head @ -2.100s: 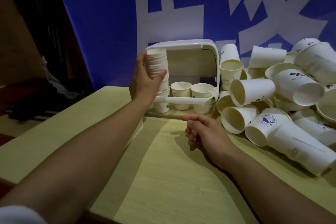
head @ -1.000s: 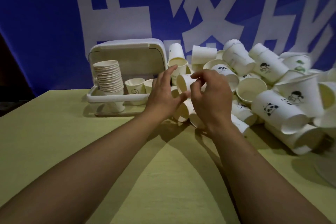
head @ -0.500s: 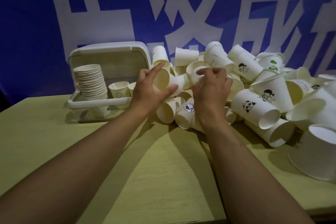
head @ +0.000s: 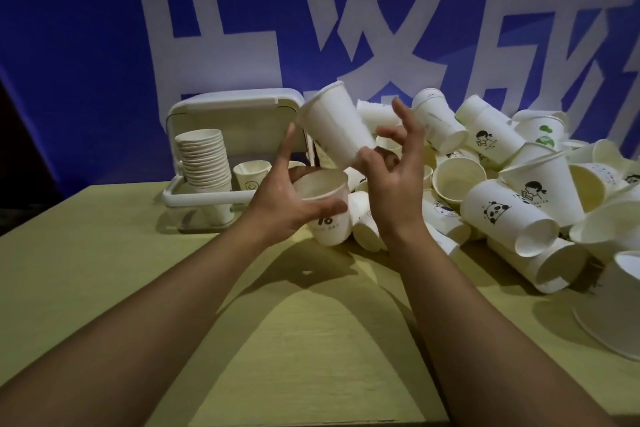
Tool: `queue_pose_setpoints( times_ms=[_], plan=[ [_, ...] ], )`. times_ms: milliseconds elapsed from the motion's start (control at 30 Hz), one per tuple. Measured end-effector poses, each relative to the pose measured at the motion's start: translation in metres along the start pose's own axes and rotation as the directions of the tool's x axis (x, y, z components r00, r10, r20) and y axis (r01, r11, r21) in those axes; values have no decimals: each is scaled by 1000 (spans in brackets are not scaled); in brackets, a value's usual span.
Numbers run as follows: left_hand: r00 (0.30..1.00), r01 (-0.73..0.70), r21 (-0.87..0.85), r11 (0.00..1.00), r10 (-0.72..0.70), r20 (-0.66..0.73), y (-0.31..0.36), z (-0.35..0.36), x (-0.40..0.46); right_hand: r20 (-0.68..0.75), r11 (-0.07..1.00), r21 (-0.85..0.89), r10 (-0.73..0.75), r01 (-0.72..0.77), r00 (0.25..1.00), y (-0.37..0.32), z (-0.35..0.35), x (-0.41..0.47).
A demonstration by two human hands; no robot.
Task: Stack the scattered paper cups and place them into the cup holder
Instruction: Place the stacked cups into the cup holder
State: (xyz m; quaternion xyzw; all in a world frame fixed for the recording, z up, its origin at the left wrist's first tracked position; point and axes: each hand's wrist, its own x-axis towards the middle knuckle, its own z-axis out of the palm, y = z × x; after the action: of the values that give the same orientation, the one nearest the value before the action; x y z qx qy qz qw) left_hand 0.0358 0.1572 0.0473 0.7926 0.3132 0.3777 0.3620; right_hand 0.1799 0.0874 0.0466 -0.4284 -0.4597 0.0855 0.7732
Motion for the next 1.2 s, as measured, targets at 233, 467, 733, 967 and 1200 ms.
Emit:
queue_pose_setpoints(
  times_ms=[233, 467, 733, 967, 1200],
  plan=[
    [989, -127, 34, 991, 129, -70, 4, -5, -7, 253, 995, -93, -17, 42, 967, 6, 10, -11],
    [967, -179, -27, 984, 170, -190, -17, -9, -16, 281, 984, -174, 21, 29, 960, 14, 19, -18],
    [960, -153, 98, 983, 171, -224, -41, -31, -21, 433, 991, -126, 104, -54, 895, 17, 31, -33],
    [906, -128, 244, 961, 213, -366, -34, -81, -13, 482, 939, -105, 336, -327, 809, 31, 47, -55],
    [806, -66, 353, 933, 258, -533, -5, -143, 27, 517, 857, -124, 486, -500, 705, 47, 52, -59]
  ],
)
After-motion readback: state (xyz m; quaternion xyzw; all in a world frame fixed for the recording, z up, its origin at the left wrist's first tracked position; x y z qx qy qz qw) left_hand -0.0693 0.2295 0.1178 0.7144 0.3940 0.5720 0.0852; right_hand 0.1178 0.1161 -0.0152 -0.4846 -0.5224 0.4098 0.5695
